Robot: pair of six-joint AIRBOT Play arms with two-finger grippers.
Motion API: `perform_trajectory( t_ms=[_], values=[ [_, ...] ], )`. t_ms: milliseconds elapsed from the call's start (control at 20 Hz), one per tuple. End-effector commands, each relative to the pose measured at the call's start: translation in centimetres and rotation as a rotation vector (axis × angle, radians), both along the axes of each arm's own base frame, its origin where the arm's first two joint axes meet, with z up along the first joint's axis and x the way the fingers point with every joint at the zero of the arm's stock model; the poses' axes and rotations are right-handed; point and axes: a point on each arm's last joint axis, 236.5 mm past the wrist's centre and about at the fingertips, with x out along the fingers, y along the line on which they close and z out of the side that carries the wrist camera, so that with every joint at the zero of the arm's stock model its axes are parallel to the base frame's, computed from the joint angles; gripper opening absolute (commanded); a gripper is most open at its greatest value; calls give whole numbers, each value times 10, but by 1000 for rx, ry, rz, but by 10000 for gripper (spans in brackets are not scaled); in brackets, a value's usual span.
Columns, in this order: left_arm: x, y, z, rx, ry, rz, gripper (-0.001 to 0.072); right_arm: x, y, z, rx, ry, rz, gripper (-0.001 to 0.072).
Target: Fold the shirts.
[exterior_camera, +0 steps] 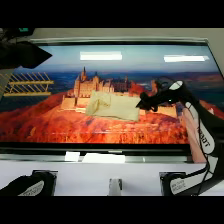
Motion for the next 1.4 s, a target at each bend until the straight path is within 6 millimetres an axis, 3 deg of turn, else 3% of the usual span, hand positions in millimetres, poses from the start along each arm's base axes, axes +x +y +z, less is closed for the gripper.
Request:
perform_trajectory(
  t_ms=[0, 100, 200, 300, 400, 550, 800, 1100, 1350],
  values=[
    [6, -1, -8, 8, 15, -4, 32, 34, -40, 84, 8, -135, -61, 24],
    [9, -1, -12, 9, 26, -4, 32, 48, -78, 144, 10, -204, -145, 25],
    [10, -2, -17, 12, 37, -4, 32, 44, -114, 193, -12, -271, -179, 25],
    [11, -2, -26, 15, 58, -5, 32, 37, -153, 225, -49, -302, -246, 25],
    [11, -2, -33, 18, 76, -5, 32, 30, -190, 244, -79, -317, -326, 25],
    [11, -2, -39, 42, 72, -24, 32, 23, -240, 254, -97, -319, -455, 25],
    [10, -2, -40, 52, 67, -35, 32, 4, -308, 244, -167, -271, -622, 25],
    [9, -2, -40, 53, 69, -36, 32, -7, -348, 243, -208, -269, -725, 25],
    [7, -7, -40, 54, 68, -50, 32, 3, -360, 253, -228, -333, -779, 25]
  ],
)
